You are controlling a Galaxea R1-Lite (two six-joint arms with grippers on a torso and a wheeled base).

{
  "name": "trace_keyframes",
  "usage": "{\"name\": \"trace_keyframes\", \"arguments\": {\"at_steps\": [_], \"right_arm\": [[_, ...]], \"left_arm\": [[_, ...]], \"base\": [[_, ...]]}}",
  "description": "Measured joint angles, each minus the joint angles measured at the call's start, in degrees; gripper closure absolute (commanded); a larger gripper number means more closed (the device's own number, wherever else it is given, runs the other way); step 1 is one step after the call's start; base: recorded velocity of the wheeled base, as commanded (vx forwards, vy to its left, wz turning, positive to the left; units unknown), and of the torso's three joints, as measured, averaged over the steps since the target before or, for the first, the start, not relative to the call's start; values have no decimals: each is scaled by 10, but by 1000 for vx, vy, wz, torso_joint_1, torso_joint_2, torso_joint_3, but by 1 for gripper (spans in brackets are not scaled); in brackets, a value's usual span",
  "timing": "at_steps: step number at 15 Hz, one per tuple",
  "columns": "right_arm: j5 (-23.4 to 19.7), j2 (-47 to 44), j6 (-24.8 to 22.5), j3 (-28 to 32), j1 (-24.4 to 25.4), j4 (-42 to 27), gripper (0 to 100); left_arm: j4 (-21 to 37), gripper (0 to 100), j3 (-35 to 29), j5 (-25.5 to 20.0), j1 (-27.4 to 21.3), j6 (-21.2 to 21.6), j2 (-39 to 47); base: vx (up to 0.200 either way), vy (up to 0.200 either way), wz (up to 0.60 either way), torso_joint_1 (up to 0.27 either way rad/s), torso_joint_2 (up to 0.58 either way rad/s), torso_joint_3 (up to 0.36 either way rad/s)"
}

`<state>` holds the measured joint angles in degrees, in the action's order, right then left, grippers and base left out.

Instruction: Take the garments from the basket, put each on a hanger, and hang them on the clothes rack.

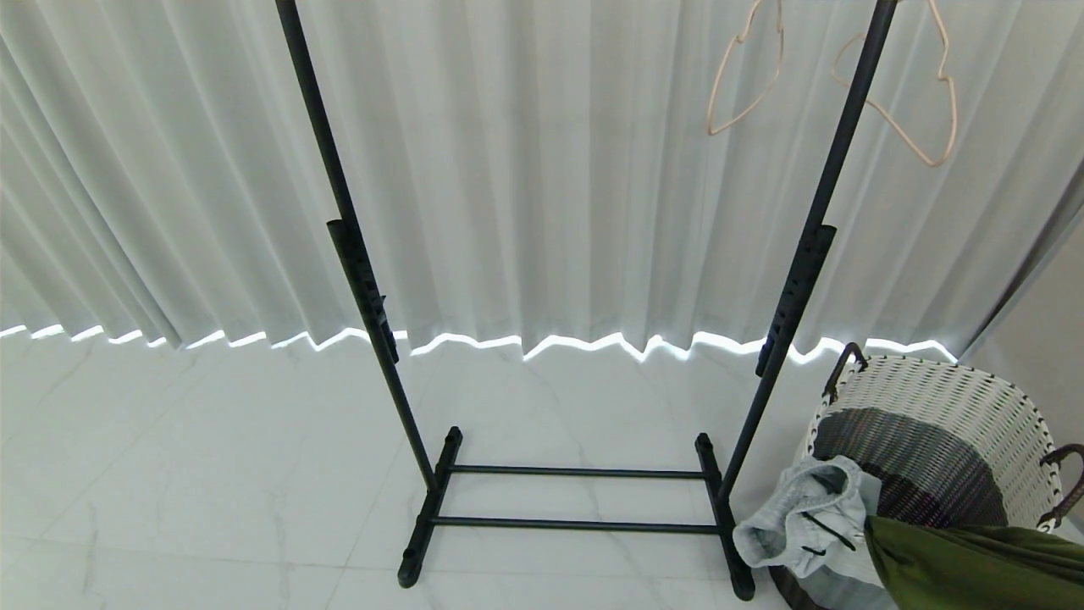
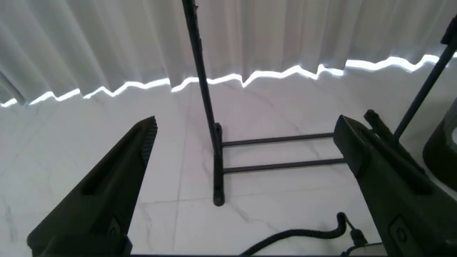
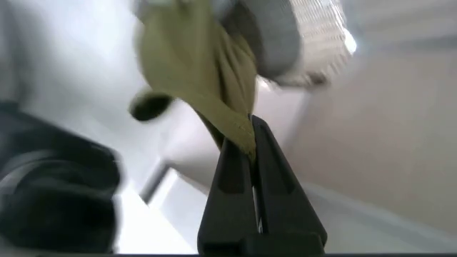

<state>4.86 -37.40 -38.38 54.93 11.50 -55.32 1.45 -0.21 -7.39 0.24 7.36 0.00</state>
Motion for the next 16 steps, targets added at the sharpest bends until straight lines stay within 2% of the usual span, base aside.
{"name": "trace_keyframes", "arguments": {"at_steps": [4,6,8,10,12,13,14,15,16], "right_arm": [[-181,-17,19,78,29,-13,100],[-254,-49,19,111,32,-10,100],[-304,-88,20,141,42,-2,100],[-319,-128,21,157,54,19,100],[-302,-177,22,162,71,44,100],[-268,-200,22,163,76,57,100],[-213,-225,26,163,79,81,100],[-190,-244,39,162,82,103,100],[-185,-262,69,160,90,111,100]], "left_arm": [[-26,0,-12,-11,-1,-6,2],[-31,0,-53,-28,-5,-12,14],[-32,0,-107,-46,-12,-8,46],[-33,0,-163,-64,-17,-5,101],[-34,0,-220,-97,-20,-3,179],[-34,0,-242,-118,-20,-1,220],[-34,0,-263,-143,-23,2,265],[-34,0,-278,-162,-26,4,303],[-34,0,-292,-175,-38,4,346]], "base": [[0,0,0,0,0,0],[0,0,0,0,0,0],[0,0,0,0,0,0],[0,0,0,0,0,0],[0,0,0,0,0,0],[0,0,0,0,0,0],[0,0,0,0,0,0],[0,0,0,0,0,0],[0,0,0,0,0,0]]}}
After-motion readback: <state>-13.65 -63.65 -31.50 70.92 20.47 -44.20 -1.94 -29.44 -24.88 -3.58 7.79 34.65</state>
